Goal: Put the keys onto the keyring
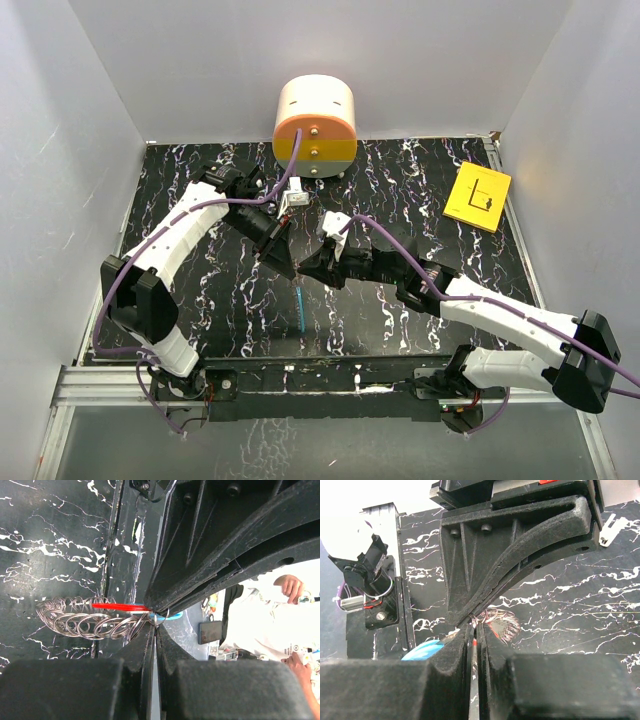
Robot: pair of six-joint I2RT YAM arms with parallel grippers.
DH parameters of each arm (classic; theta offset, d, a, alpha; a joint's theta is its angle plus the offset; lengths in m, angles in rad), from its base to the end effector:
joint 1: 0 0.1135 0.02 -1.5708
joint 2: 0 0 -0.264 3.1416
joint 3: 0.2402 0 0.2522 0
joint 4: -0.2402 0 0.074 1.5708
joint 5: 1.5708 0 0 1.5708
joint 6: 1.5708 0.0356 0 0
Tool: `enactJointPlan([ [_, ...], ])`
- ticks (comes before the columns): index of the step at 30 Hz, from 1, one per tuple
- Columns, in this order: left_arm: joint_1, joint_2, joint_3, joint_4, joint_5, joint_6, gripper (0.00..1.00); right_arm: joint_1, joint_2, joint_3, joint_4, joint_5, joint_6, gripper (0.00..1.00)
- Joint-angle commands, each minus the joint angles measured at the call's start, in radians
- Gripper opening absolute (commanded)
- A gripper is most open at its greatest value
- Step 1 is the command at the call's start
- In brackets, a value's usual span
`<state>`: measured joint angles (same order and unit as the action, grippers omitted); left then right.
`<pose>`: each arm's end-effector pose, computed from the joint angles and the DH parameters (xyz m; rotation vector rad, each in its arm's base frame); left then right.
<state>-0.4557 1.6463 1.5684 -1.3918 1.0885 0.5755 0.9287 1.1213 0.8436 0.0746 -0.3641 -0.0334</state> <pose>0.2537 -0.1594 0.3275 1.3328 2.1924 -1.5416 0.1470 0.2177 0.3202 -1.0986 1.5068 0.9566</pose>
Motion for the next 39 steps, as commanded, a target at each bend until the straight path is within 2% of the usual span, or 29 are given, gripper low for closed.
enactJointPlan([
  [1,-0.005,-0.027,-0.004,-0.024,0.068,0.007,0.00,0.005,0.000,0.063,0.041,0.011,-0.027,0.08],
  [39,-0.004,-0.037,0.030,-0.026,0.087,0.029,0.00,0.004,-0.105,0.004,-0.072,0.035,-0.025,0.08],
])
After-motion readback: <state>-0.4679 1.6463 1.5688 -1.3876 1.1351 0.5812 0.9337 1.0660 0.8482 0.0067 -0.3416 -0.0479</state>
